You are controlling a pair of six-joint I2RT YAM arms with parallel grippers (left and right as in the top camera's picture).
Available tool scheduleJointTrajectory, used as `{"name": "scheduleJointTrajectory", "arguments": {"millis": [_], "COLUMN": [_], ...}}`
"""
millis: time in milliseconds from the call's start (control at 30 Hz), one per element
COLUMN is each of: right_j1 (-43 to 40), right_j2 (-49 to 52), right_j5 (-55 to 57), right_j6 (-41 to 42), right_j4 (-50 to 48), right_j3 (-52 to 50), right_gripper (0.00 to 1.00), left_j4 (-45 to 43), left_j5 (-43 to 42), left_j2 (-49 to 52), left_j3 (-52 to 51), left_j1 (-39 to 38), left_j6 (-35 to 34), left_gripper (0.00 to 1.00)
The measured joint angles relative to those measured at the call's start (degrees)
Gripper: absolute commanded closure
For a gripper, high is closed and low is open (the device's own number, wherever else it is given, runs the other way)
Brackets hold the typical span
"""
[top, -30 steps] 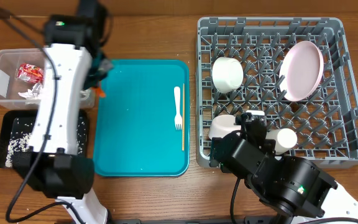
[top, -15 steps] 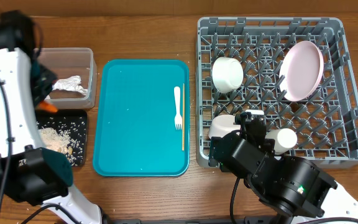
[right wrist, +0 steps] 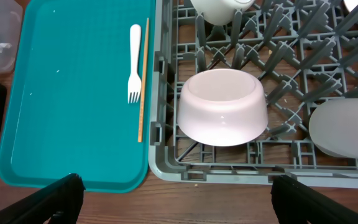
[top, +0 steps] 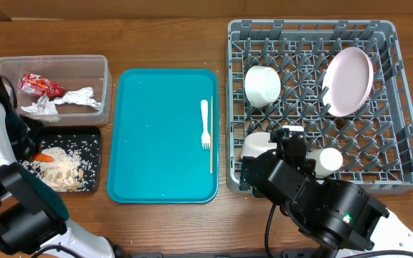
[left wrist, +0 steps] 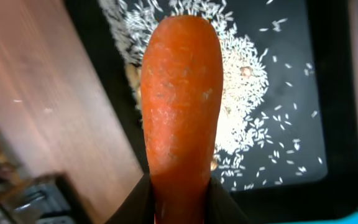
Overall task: Sort waste into correct bins and load items into the dishwasher rack
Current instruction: 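Lower the carrot onto the black rice tray and release it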
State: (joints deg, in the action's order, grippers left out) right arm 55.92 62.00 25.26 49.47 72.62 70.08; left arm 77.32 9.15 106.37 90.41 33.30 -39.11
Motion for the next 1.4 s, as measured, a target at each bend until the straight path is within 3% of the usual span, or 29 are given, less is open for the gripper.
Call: {"name": "scheduleJointTrajectory", "arguments": {"millis": [467,533,633,767,833,933,1400], "right_j1": [0.0,-0.02,-0.02,-0.02,-0.02,-0.02,-0.02], "right_j2": [0.17,0.39,0.94,2.14,2.73,3.19,3.21], "right_j5": [-0.02,0.0,0.0,0.0,-0.02,-0.42,-1.09], "right_j6": [-0.02,-0.02,-0.02,0.0,-0.02,-0.02,-0.02], "right_j4": [0.15,0.5,0.94,1.05,1.01,0.94,-0.02], "right_j3": [0.0,0.0,0.0,0.0,0.0,0.0,0.0], "right_gripper": [0.0,0.0,0.0,0.0,0.0,0.0,0.0], "left_j4": [-24.59,-25.7,-26.53,-27.06,-26.51,-23.28,-0.57], "left_j5": [-6.03,-6.82,-7.5,-8.57,-9.01,-9.51,-11.37], "left_j2": [-0.11,-0.2,-0.2,-0.2,-0.2,-0.2,-0.48], "left_j3": [-21.35,-21.53,-21.53,-21.55,-21.46,-20.11,7.3], "left_j1": [3.17,3.17,3.17,3.19,3.17,3.17,-0.96], "left_j6": [0.76,0.76,0.83,2.71,3.67,4.79,10.1], "left_gripper": [0.95,0.9,0.66,0.58,0.52,0.51,0.57]}}
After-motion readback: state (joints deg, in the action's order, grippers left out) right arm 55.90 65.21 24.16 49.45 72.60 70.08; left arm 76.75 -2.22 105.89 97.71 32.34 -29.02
